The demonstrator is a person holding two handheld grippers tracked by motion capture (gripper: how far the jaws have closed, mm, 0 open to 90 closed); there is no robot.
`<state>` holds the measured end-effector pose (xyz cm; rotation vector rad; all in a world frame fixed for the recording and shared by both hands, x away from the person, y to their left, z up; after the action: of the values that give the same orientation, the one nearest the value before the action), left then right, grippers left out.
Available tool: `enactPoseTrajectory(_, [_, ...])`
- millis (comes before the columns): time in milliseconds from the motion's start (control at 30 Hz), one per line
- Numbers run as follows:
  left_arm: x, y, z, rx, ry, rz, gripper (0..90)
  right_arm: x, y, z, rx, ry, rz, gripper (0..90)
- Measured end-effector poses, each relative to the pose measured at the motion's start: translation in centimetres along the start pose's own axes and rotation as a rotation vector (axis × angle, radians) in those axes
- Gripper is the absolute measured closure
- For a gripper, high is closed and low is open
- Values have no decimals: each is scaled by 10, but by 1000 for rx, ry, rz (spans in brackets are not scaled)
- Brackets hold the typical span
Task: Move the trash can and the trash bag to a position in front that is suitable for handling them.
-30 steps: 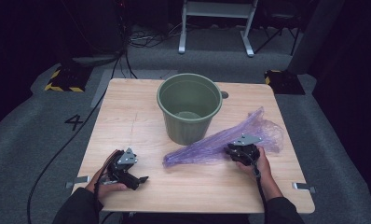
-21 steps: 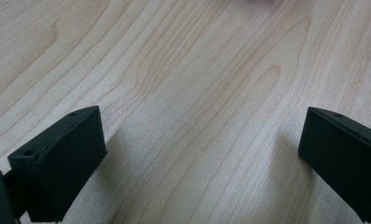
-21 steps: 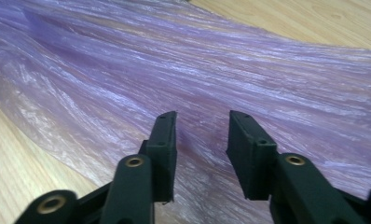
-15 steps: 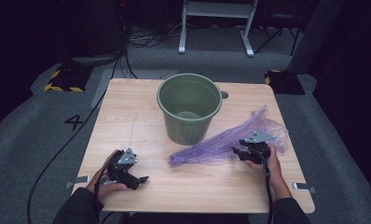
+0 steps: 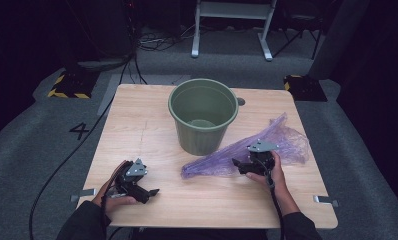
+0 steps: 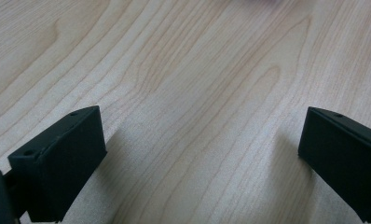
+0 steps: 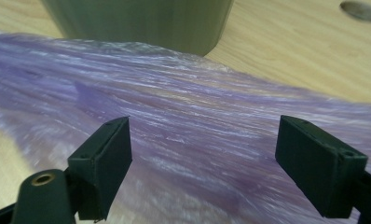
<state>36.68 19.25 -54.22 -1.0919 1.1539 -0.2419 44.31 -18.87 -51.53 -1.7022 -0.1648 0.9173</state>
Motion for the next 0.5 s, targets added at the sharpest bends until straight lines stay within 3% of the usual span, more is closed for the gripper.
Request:
enactPoseTrajectory(167, [0,0,0,0,0,0,2,10,8,-9,46,12,25,170])
enactPoseTrajectory(267, [0,0,0,0,0,0,2,13,13,-13,26,25,47,219])
enactPoseTrajectory(400, [0,0,0,-2,-2,-1,3,15,16,-16,33,2,49,285])
enactPoseTrajectory(500, [0,0,0,-2,-3,-2,3,13,17,-16,36,-40,43,375])
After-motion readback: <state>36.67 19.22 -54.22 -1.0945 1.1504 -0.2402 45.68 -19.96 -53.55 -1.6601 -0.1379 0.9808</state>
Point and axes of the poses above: each handheld gripper's, and its own axes: x roughly forward along the jaws, y roughly out of its underside, z roughly to its left, the point moved 5 cm from there along x, roughly forward along the jaws, and after that the axes turned 9 degrees about -z, right-handed, at the moved point
